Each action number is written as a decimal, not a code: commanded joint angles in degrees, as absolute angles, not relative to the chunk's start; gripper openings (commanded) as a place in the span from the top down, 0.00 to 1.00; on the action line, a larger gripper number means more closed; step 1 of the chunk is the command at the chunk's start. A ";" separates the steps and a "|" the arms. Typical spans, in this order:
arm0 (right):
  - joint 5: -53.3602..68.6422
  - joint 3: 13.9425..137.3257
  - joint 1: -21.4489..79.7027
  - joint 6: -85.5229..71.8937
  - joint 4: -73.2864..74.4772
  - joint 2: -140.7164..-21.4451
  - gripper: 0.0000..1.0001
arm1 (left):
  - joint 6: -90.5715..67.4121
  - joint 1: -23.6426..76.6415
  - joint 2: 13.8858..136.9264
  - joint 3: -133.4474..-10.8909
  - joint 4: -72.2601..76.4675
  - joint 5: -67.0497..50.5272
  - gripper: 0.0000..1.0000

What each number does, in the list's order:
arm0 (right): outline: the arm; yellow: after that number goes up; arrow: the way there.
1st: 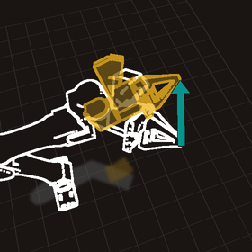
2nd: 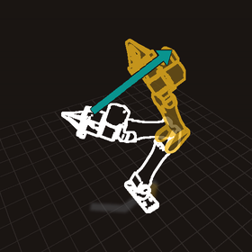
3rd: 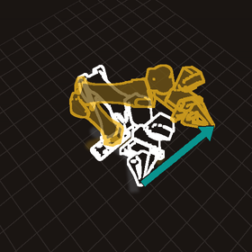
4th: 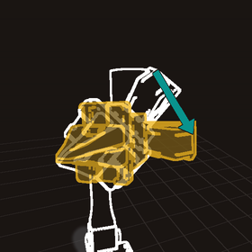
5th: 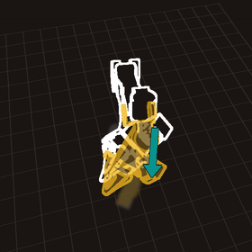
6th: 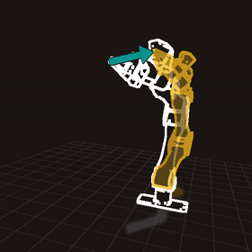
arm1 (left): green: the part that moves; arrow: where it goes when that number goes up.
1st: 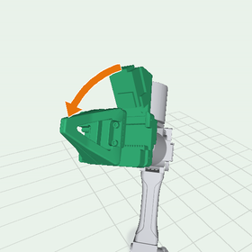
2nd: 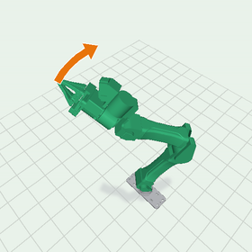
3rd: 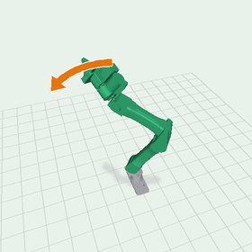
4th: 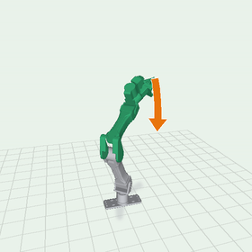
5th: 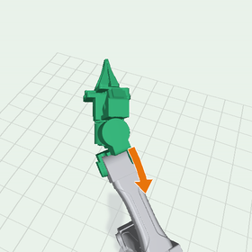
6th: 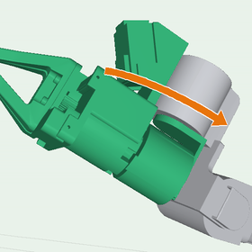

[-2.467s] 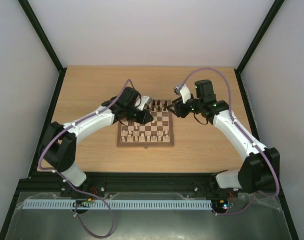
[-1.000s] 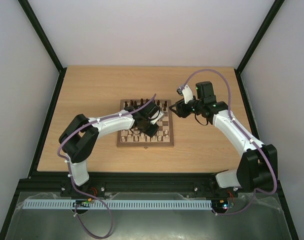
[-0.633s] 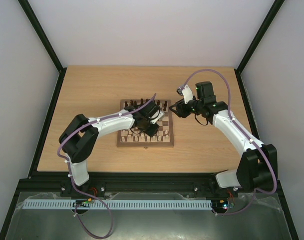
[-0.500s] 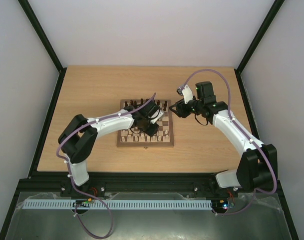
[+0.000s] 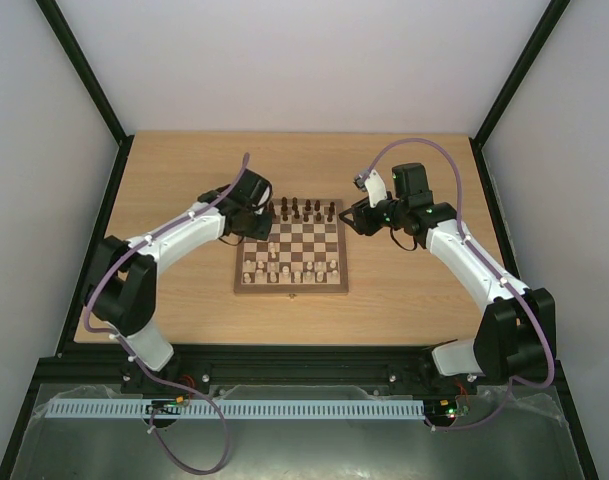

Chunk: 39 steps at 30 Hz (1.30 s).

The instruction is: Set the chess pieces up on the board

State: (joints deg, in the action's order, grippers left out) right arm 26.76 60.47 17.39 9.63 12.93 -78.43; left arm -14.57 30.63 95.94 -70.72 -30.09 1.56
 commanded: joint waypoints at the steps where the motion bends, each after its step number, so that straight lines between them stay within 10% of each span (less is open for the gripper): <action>1: 27.47 59.75 17.14 10.26 12.87 -78.93 0.52 | -15.32 31.07 97.00 -69.01 -31.85 -0.30 0.57; 39: 29.16 59.44 17.14 11.67 13.70 -79.14 0.53 | -15.55 39.65 108.81 -73.97 -30.71 0.06 0.54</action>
State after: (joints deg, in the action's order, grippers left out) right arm 27.86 60.14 17.32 11.09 12.95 -78.91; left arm -16.01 39.27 108.16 -73.34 -29.69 -1.87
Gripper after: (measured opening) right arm 0.468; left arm 0.454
